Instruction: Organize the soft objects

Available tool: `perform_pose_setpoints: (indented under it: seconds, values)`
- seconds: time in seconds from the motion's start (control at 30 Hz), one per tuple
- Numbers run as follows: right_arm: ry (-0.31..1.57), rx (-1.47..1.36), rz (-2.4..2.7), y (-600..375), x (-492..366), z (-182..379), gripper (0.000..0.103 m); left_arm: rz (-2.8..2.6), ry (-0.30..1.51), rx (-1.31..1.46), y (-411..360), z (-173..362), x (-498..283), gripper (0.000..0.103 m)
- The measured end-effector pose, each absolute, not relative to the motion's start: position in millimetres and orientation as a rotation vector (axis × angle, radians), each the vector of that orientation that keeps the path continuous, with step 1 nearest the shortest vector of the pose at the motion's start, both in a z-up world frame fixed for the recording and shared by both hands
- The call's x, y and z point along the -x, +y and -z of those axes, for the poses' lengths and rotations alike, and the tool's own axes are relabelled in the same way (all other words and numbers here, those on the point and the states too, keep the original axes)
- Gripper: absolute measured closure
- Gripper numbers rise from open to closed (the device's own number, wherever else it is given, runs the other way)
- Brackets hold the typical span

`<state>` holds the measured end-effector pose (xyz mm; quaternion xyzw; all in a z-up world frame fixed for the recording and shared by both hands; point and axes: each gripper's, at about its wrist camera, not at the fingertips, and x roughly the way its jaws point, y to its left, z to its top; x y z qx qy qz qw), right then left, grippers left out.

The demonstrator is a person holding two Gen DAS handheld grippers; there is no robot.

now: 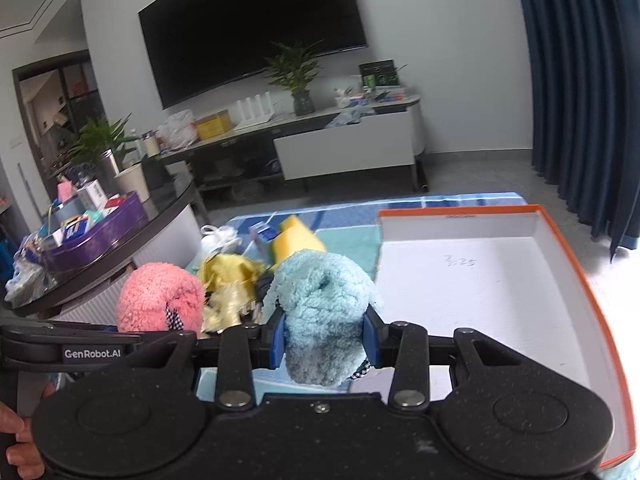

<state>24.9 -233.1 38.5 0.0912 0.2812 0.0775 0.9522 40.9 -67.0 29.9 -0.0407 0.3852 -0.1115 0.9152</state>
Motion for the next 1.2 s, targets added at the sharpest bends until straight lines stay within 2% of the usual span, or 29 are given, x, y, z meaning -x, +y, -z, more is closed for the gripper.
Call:
perform_pose_setpoints:
  seconds: [0.63,1.2]
  values:
    - [0.563,-0.214,0.014,-333.2,-56.8,-44.7,0.056,0.370,0.796,0.026,-169.4,-29.6,-103.3,0.060]
    - [0.576,-0.218,0.053,-377.1,-102.5,-38.1,0.056,0.382,0.819,-0.006,-210.0,-25.0,-139.5,0.060]
